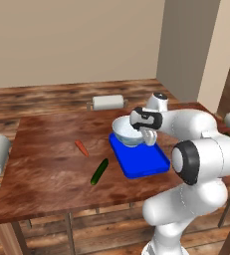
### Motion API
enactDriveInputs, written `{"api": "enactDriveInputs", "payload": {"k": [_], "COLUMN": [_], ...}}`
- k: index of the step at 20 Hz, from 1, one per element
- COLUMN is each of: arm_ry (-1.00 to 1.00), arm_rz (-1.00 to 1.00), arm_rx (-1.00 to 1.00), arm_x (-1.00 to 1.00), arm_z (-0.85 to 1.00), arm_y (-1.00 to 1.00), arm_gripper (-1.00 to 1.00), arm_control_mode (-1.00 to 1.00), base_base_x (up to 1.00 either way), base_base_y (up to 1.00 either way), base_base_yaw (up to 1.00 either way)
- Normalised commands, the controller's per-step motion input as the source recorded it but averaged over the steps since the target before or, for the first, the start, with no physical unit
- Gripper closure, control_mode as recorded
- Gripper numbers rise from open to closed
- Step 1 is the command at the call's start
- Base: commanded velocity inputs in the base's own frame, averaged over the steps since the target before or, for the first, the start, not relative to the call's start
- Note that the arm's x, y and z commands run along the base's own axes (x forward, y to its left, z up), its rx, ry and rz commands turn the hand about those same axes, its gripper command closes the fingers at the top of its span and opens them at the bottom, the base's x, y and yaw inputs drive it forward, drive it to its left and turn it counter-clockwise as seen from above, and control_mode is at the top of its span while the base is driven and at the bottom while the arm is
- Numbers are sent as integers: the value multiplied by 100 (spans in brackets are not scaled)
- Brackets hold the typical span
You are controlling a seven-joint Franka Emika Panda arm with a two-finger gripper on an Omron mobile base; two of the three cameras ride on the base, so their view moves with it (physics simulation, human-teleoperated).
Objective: Place the two vegetables and bowl onto the tray for setting up a vegetable dip station.
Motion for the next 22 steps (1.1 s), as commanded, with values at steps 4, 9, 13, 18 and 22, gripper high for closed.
{"api": "enactDriveInputs", "payload": {"k": [4,9,13,18,22], "arm_ry": [2,7,8,10,4], "arm_rz": [-12,-12,-21,-29,-38], "arm_rx": [13,10,6,1,0], "arm_x": [-41,-39,-36,-39,-41], "arm_z": [27,28,28,24,18], "arm_y": [11,15,15,11,12], "arm_gripper": [-100,-100,-100,-100,-100], "arm_control_mode": [-100,-100,-100,-100,-100], "base_base_x": [0,0,0,0,0], "base_base_y": [0,0,0,0,0], "base_base_yaw": [0,0,0,0,0]}}
